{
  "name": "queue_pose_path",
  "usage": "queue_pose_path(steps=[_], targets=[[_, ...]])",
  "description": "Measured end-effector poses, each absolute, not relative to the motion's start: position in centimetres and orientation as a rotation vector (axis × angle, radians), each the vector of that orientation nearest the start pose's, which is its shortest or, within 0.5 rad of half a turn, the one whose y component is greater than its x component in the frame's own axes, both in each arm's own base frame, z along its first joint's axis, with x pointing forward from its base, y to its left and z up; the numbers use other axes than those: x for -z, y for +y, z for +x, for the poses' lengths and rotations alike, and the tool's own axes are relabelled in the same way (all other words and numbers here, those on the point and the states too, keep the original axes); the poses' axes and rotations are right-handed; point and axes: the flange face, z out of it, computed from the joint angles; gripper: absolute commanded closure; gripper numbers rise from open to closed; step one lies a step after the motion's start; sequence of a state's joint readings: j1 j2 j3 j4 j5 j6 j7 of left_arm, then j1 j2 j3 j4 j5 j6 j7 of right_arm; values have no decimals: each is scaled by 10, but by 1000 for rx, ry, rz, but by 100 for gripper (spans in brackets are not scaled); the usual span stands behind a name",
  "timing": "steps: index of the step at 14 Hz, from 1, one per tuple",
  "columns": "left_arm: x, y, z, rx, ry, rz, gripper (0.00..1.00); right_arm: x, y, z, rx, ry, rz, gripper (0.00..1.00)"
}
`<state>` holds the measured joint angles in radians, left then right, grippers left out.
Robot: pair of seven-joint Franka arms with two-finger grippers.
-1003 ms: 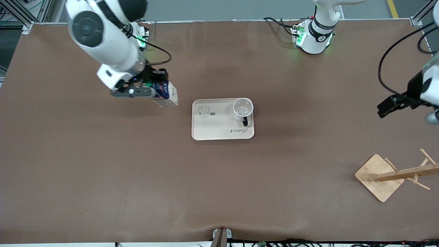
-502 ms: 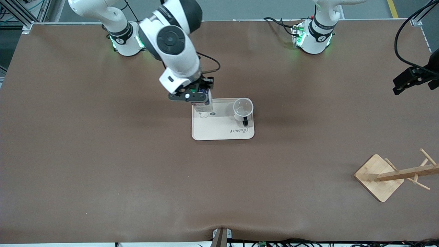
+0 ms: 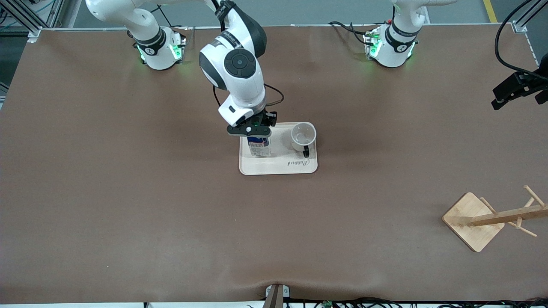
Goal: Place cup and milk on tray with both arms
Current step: 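Lower the milk carton onto the tray beside the mug with the right gripper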
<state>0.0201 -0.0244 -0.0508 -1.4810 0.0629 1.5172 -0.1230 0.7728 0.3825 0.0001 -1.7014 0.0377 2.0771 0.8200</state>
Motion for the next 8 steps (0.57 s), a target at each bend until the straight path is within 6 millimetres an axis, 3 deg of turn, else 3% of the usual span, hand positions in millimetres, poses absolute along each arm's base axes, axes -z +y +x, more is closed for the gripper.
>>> queue_pose_path(steps=[3, 8], targets=[[-675, -10, 541, 101, -151, -3078, 0, -367, 460, 469, 9, 68, -3136, 100], [-680, -10, 538, 113, -152, -3078, 0, -338, 463, 451, 21, 25, -3134, 100]])
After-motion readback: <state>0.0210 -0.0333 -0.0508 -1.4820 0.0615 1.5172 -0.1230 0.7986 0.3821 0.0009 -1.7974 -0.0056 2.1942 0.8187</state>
